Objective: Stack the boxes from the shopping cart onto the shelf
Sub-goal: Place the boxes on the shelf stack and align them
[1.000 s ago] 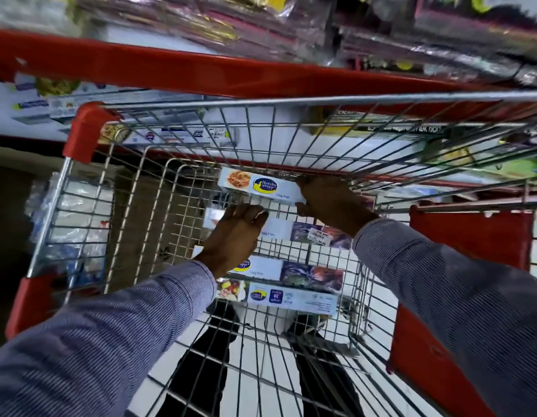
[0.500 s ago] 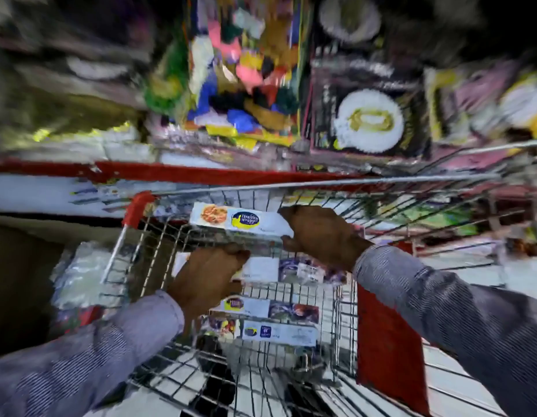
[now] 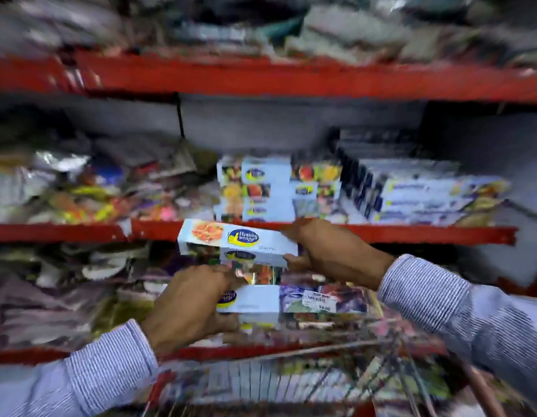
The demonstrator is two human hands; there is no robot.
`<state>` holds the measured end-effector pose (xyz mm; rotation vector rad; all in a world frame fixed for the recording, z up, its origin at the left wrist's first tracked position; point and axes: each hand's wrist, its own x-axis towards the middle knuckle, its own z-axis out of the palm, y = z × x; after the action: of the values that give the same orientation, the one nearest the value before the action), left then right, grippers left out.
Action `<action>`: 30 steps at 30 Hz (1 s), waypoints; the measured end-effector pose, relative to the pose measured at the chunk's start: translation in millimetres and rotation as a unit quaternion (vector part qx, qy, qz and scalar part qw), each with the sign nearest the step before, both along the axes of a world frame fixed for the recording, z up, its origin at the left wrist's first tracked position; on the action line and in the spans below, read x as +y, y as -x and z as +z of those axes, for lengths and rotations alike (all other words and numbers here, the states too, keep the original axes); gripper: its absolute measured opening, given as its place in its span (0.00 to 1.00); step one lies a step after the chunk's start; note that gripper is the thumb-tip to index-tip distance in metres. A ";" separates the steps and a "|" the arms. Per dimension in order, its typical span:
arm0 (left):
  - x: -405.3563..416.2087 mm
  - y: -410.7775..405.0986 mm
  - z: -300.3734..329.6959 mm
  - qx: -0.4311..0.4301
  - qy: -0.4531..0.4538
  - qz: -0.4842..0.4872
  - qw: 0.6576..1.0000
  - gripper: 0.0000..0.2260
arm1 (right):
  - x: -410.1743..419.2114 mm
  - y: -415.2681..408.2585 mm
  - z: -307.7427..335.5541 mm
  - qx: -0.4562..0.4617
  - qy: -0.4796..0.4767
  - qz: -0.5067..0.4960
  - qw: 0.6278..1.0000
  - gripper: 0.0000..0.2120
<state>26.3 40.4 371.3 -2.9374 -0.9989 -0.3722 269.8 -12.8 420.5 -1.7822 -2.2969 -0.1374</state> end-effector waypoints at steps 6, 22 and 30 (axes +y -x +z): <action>29.5 -23.8 55.1 -0.040 -0.043 0.008 0.998 0.28 | 28.6 -24.6 50.2 -0.050 -0.057 -0.034 0.997 0.13; 106.8 -59.8 66.9 -0.016 -0.050 0.018 0.998 0.28 | 167.0 -60.3 18.1 -0.049 -0.025 -0.119 0.991 0.21; 123.1 -68.3 63.5 -0.019 -0.053 0.015 0.998 0.28 | 175.7 -72.3 10.0 -0.038 -0.028 -0.120 0.992 0.19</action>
<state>94.6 163.5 434.8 -2.8280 -0.9943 -0.4672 342.2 162.9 430.5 -2.0505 -2.0964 -0.3136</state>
